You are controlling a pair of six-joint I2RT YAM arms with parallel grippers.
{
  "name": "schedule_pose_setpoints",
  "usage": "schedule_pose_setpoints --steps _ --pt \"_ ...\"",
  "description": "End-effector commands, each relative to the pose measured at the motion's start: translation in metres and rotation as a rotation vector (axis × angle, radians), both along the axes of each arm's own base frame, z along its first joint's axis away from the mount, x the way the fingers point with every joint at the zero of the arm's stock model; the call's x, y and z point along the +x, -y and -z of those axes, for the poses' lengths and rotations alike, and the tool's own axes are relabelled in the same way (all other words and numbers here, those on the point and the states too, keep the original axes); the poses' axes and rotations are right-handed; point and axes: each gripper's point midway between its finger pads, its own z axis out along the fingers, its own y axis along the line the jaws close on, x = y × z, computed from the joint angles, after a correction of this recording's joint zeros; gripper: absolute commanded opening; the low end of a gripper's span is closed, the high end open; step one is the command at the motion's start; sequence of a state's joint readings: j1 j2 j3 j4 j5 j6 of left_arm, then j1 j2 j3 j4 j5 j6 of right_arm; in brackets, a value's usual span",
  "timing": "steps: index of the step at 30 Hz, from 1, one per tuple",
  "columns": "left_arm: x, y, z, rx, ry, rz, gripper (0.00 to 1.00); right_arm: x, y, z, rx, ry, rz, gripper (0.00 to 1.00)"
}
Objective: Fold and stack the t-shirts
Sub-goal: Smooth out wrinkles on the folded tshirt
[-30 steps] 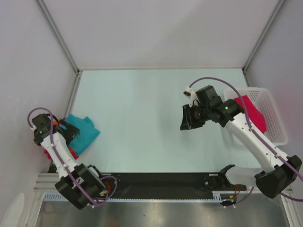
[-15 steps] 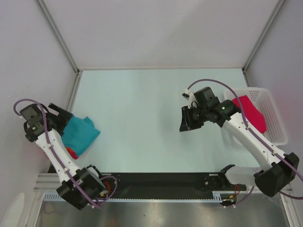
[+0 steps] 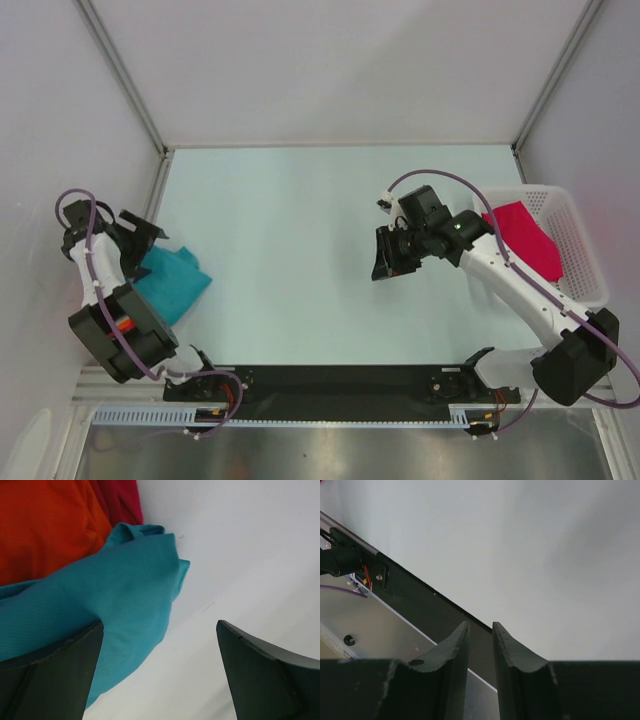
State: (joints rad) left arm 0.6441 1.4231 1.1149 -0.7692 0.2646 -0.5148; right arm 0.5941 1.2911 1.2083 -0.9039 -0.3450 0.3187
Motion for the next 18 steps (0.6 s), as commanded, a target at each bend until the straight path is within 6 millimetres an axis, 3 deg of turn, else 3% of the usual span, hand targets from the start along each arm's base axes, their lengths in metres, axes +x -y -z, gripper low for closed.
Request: schedule_pose_setpoints --steps 1,6,10,18 --pt "-0.016 -0.034 -0.024 0.146 0.007 -0.105 0.99 0.008 -0.008 -0.006 0.017 0.026 -0.001 0.30" --pt "-0.048 -0.046 -0.018 0.165 -0.015 -0.164 0.99 0.007 -0.009 -0.003 0.012 0.022 -0.015 0.30" --pt "-0.051 -0.044 -0.011 0.148 -0.023 -0.164 0.99 0.006 -0.010 -0.002 0.011 0.020 -0.021 0.30" --pt "-0.045 -0.048 -0.028 0.176 0.017 -0.152 1.00 0.004 -0.009 0.000 0.017 0.013 -0.014 0.29"
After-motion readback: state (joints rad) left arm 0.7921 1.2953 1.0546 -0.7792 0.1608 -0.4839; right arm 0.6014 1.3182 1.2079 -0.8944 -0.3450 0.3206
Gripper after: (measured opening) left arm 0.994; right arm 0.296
